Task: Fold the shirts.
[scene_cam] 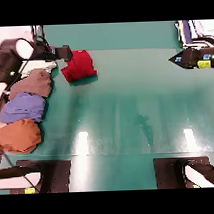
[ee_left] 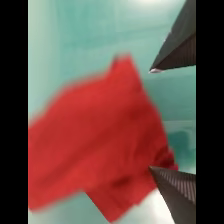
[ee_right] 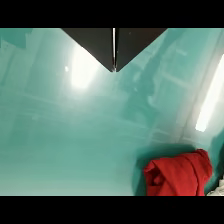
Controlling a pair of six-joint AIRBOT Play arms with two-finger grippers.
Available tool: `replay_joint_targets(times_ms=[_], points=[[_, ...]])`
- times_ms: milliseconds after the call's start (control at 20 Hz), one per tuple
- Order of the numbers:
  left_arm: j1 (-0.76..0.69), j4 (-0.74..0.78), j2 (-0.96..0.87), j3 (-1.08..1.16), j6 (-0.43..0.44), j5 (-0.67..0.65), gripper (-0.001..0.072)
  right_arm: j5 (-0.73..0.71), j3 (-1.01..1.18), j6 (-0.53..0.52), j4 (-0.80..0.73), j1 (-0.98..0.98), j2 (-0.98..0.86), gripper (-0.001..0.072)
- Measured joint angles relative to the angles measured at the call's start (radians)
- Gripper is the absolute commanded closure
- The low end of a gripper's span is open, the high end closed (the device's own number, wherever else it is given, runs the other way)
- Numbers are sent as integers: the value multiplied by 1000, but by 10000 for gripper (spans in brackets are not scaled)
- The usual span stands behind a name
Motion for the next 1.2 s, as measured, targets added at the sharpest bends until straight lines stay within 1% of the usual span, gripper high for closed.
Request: replay_joint_targets(times_ms=[150,300,350,400,450,500,650,800,1000,1200], points=[[31,-31,-132,0,-16,43,-5,3,0,0,0,1,0,697],[47,-74,-209,1,-24,96,-2,5,0,0,0,1,0,697],[47,-84,-222,5,-25,111,56,5,0,0,0,1,0,697],[48,-93,-231,11,-26,116,335,5,0,0,0,1,0,697],[50,-101,-238,21,-27,119,577,5,0,0,0,1,0,697],[51,-102,-243,30,-27,120,675,5,0,0,0,1,0,696],[53,-108,-251,99,-27,75,682,6,3,1,0,1,0,697],[52,-107,-219,239,17,-9,683,6,46,1,0,1,0,697],[51,-108,-61,431,88,-89,683,5,173,1,0,1,0,697],[3,-107,133,509,148,-194,683,4,311,0,-7,1,0,697]])
